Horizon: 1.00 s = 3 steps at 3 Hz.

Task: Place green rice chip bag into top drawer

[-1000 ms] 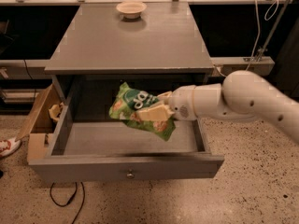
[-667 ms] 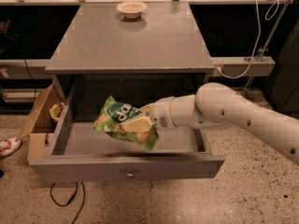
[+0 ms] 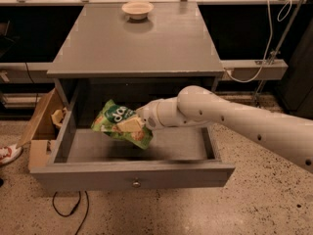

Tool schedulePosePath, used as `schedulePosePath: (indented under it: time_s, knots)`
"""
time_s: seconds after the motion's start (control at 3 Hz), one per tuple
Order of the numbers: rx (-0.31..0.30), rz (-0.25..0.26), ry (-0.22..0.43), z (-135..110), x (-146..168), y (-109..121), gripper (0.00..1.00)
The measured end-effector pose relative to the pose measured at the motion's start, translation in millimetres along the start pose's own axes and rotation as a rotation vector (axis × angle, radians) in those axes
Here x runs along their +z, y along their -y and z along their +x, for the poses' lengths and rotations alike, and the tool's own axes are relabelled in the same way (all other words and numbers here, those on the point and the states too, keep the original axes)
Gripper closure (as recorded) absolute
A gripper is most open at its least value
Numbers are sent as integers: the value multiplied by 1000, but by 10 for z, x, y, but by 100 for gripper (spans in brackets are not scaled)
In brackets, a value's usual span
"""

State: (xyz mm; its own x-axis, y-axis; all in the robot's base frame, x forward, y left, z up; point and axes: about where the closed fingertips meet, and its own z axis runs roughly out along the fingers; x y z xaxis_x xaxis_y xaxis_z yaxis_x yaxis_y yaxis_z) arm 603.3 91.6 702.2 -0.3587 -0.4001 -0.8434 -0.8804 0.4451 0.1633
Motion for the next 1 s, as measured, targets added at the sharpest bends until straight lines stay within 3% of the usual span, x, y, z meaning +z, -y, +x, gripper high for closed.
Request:
schedulePosePath:
  time_s: [0.67, 1.0]
  knots:
    - [12, 17, -12, 35, 212, 207, 7]
    - [-8, 49, -4, 6, 23, 399, 0]
